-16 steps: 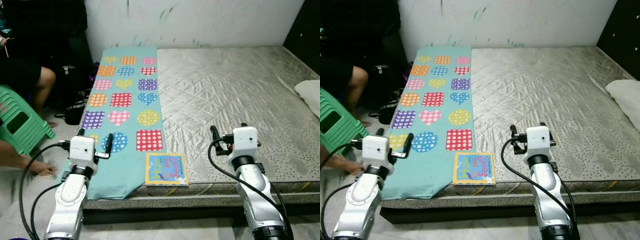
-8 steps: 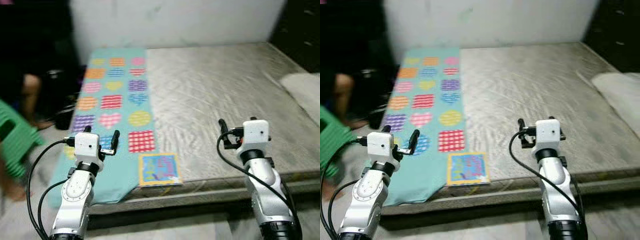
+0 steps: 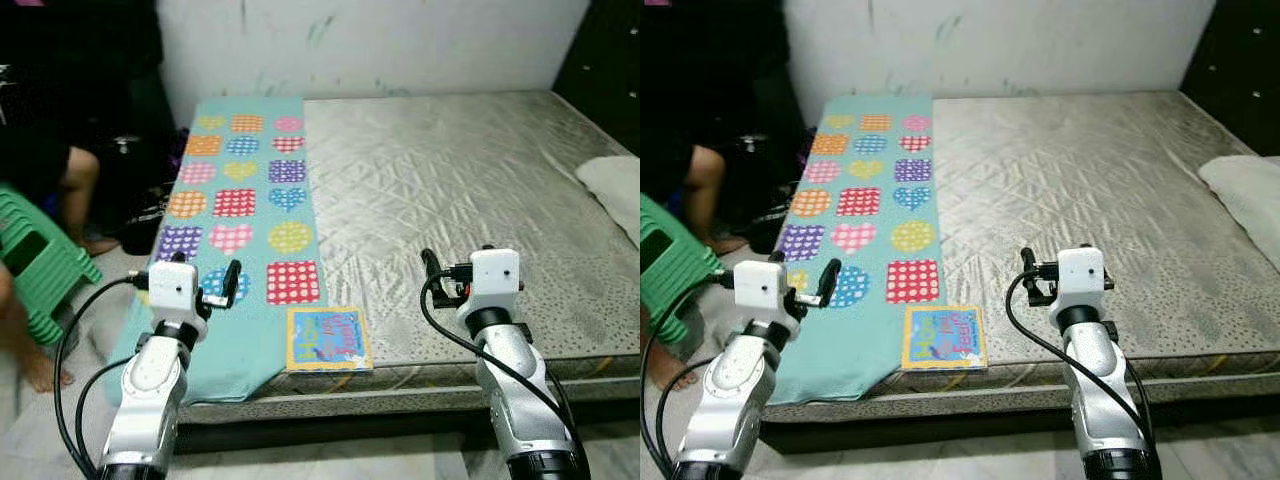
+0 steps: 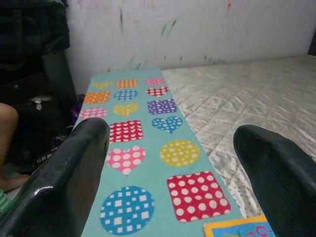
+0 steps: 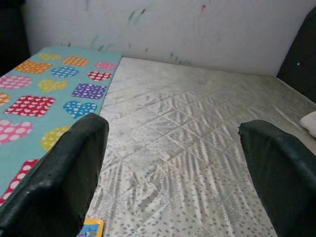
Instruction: Clean up the room
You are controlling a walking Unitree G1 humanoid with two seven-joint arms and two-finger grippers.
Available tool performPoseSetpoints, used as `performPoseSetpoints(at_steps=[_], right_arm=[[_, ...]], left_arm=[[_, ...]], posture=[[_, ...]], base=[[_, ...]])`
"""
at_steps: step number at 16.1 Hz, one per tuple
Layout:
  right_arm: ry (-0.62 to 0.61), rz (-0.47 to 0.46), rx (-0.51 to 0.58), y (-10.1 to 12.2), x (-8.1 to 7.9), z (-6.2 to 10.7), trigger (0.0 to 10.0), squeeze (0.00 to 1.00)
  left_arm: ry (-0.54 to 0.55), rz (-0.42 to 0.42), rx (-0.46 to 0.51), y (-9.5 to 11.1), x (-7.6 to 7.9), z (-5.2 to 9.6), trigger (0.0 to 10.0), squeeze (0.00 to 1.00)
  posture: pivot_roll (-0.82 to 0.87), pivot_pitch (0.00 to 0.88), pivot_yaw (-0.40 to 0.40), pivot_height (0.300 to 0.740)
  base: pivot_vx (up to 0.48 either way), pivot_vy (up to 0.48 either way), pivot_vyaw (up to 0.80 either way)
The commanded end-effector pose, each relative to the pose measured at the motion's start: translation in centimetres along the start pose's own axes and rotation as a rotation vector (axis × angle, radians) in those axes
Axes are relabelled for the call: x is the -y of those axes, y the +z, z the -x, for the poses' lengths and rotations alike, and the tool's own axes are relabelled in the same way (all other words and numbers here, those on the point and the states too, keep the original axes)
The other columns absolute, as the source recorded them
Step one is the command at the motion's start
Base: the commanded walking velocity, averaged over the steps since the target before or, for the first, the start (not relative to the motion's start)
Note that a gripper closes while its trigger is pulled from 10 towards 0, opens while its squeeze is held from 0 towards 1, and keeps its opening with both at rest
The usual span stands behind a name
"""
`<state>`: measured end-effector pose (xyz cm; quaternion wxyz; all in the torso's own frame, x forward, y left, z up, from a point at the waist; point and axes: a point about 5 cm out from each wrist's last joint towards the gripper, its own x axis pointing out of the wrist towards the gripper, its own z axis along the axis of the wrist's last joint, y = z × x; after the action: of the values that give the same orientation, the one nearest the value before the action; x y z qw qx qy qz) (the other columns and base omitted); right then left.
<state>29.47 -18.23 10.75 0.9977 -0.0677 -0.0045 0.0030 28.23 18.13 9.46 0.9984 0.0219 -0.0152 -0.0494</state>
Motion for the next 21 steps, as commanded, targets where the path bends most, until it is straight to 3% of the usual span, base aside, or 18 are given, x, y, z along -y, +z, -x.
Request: performPoseSetpoints(at_steps=[1, 8, 14, 21], right_arm=[[-0.001, -0.009, 0.000, 0.2, 0.1, 0.1, 10.0, 0.00], [-0.006, -0.020, -0.024, 0.1, 0.3, 0.2, 10.0, 0.00], [0.019, -0.016, -0.023, 0.1, -0.2, 0.2, 10.0, 0.00], [0.012, -0.011, -0.018, 0.3, 0.0, 0.0, 10.0, 0.00]], left_arm=[[0.006, 0.010, -0.014, 0.0, -0.3, -0.2, 10.0, 0.00], [-0.022, 0.033, -0.037, -0.2, 0.4, -0.1, 10.0, 0.00], [-0.073, 0.085, -0.020, 0.2, 0.4, 0.1, 10.0, 0.00], [-0.104, 0.093, -0.021, 0.2, 0.9, 0.4, 10.0, 0.00]], posture=[[-0.25, 0.000, 0.041, 0.740], [-0.24, 0.000, 0.051, 0.740], [-0.24, 0.000, 0.046, 0.740], [-0.24, 0.000, 0.048, 0.740]], base=[[0.000, 0.000, 0.00], [0.000, 0.000, -0.78], [0.000, 0.000, 0.00], [0.381, 0.000, 0.00]])
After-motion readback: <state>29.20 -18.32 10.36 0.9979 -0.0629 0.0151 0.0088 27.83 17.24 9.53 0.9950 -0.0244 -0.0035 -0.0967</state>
